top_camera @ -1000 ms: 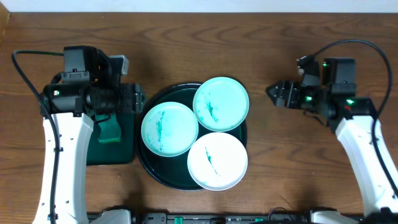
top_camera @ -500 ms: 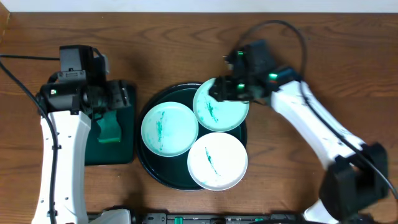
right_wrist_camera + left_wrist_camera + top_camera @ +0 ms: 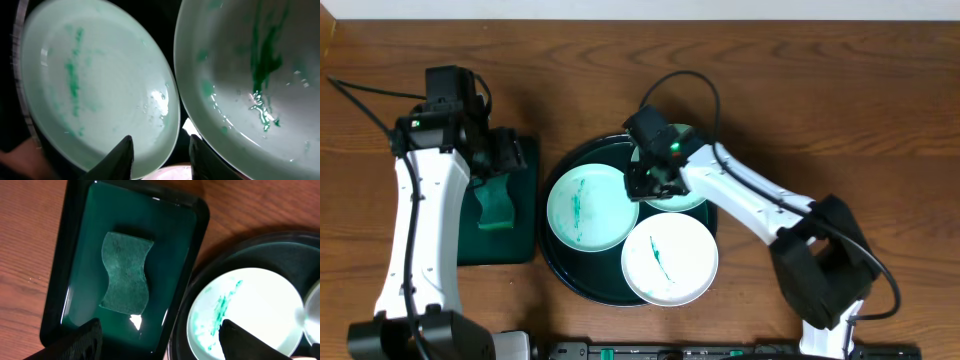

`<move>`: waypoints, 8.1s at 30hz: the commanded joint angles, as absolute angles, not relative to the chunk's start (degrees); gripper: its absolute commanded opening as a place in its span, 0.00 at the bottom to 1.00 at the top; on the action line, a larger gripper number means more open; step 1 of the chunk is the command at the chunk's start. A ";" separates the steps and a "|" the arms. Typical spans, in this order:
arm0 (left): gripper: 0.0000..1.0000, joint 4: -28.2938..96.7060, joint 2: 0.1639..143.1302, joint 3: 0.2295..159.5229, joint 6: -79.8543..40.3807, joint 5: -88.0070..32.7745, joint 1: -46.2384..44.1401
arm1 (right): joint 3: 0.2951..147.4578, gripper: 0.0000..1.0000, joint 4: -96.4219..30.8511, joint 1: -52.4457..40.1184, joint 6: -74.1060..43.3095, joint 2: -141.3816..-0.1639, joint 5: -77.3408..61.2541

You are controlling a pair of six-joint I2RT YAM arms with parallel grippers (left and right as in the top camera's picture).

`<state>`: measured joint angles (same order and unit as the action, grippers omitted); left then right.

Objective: Clean dirty plates on tray and stack at the side

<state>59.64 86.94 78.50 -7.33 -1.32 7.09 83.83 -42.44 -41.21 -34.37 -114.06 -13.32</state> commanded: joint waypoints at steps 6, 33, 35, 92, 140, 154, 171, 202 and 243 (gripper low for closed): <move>0.75 59.68 88.25 79.61 -7.79 -0.58 7.38 | 84.64 0.26 -42.63 -43.77 -36.38 -117.64 -8.80; 0.75 56.86 90.06 76.23 -7.60 4.14 7.38 | 84.64 0.01 -39.83 -43.83 -36.36 -122.63 -9.06; 0.75 56.88 91.61 76.16 -7.60 4.14 7.40 | 84.64 0.01 -39.83 -43.81 -36.36 -122.63 -9.08; 0.07 53.01 96.84 73.21 0.34 -16.08 18.76 | 84.64 0.01 -39.20 -43.57 -35.07 -122.63 -9.04; 0.07 53.71 117.43 71.40 -0.80 -23.40 -13.10 | 84.64 0.01 -39.22 -42.74 -35.09 -122.63 -9.04; 0.07 62.63 117.40 72.73 -26.09 7.60 -10.11 | 84.64 0.01 -39.20 -42.74 -35.09 -122.63 -9.04; 0.07 41.21 117.43 72.73 -7.18 -24.23 -13.78 | 84.64 0.01 -39.22 -42.74 -35.09 -122.63 -9.06; 0.07 49.80 106.80 78.65 -7.99 -17.85 -11.31 | 84.64 0.01 -38.46 -42.72 -31.33 -122.63 -14.55; 0.07 49.67 91.00 78.96 -16.64 7.14 -3.92 | 85.08 0.01 -44.86 -61.28 -15.53 -99.68 55.96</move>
